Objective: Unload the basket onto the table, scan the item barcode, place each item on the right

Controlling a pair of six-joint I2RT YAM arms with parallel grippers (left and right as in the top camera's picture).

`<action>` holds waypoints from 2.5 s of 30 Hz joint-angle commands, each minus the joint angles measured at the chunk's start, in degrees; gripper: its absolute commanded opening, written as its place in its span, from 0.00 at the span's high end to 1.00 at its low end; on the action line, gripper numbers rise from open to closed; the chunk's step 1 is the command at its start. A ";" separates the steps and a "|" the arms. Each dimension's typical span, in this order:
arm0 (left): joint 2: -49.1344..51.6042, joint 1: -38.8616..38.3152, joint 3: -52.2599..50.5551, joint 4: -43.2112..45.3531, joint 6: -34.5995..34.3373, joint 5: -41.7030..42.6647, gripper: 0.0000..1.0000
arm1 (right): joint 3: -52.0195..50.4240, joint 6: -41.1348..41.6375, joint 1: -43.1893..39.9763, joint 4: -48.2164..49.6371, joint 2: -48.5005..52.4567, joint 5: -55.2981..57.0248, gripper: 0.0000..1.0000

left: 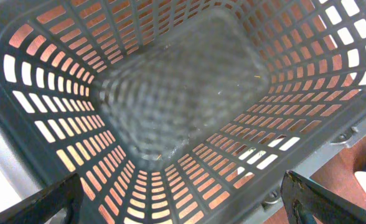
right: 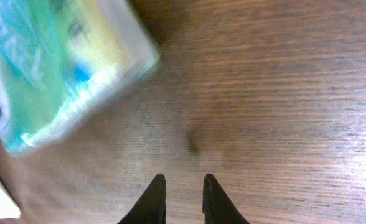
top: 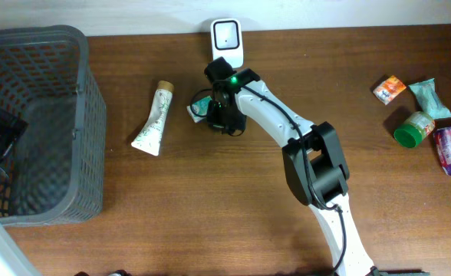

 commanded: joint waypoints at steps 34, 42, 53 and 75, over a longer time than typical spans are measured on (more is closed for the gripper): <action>-0.02 0.33 0.11 -0.13 -0.15 -0.02 0.01 | -8.52 -57.44 -22.93 -2.16 -6.40 -49.77 0.96; -0.02 0.33 0.11 -0.13 -0.15 -0.02 0.01 | -14.40 -66.18 -28.50 -3.21 -6.40 -62.38 0.96; -0.02 0.33 0.11 -0.13 -0.15 -0.02 0.01 | -22.53 -87.34 -28.50 -2.45 -6.40 -75.89 0.96; -0.02 0.33 0.11 -0.13 -0.15 -0.02 0.01 | -22.25 -84.32 -28.48 -2.97 -6.43 -75.87 0.96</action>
